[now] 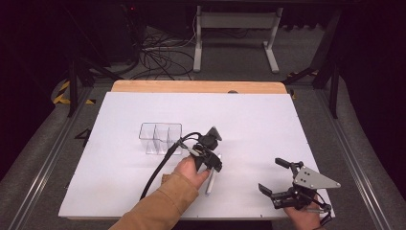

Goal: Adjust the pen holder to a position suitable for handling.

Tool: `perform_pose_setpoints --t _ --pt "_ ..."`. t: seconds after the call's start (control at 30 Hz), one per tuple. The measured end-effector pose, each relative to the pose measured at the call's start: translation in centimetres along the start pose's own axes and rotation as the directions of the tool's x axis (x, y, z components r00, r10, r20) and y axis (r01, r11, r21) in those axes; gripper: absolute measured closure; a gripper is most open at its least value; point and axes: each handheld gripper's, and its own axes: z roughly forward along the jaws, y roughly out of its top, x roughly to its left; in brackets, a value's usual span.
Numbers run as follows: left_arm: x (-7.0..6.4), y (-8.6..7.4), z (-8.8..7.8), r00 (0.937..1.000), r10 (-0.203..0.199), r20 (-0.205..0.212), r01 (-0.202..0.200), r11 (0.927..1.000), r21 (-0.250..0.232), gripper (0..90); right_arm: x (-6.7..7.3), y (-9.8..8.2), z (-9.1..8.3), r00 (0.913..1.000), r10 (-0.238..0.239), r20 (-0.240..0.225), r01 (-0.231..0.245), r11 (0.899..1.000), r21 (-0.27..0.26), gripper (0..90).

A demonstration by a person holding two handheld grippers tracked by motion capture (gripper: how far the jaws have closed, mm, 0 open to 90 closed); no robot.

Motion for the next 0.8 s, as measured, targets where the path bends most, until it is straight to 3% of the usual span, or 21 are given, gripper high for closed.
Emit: perform_pose_setpoints --t 0.33,0.8 --pt "0.01 0.3 0.63 0.999 -0.023 -0.038 0.023 0.9997 0.002 64.7 0.01 -0.02 0.01 1.0 0.001 -0.001 -0.001 1.0 -0.001 0.2" --pt "-0.31 0.19 1.03 0.9953 -0.04 -0.088 0.039 0.9992 -0.009 77.8 0.07 -0.03 0.03 1.0 -0.006 -0.008 0.006 1.0 0.001 0.2"
